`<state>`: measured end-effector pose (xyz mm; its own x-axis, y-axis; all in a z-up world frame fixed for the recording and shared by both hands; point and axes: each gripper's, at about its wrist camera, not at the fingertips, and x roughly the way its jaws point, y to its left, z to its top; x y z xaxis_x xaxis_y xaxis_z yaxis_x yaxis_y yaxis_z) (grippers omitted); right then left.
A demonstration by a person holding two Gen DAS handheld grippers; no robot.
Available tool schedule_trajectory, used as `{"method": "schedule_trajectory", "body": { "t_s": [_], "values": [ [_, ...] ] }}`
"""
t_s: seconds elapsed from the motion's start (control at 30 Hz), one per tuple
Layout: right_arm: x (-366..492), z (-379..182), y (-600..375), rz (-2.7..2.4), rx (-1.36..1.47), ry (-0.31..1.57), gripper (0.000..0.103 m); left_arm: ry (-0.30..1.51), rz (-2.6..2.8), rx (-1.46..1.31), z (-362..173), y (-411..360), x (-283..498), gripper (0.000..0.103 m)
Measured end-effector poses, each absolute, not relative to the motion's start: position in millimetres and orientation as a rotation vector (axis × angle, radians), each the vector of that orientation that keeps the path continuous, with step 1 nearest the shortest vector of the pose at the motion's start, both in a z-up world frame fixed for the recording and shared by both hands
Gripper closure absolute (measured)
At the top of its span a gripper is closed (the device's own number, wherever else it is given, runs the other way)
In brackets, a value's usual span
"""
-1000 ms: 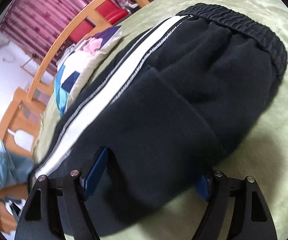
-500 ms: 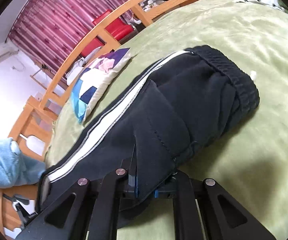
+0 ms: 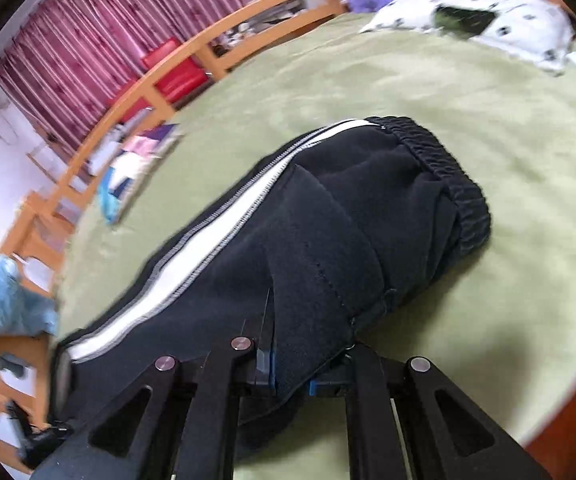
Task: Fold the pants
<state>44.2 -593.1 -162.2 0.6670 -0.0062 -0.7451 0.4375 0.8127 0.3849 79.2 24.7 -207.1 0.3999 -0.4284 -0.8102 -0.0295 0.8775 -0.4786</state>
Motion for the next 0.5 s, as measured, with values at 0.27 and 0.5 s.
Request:
{"method": "schedule_trajectory", "body": {
  "t_s": [0.27,0.5],
  "values": [
    [-3.5,-174.4,-581.5,-0.326,0.555,0.861,0.054,1.201,-0.232,-0.302,-190.5,36.0,37.4,0.068],
    [-12.2,-146.4,-534.3,-0.316,0.415,0.854,0.052,1.019,-0.206,-0.151,-142.3,58.1,36.1,0.032]
  ]
}}
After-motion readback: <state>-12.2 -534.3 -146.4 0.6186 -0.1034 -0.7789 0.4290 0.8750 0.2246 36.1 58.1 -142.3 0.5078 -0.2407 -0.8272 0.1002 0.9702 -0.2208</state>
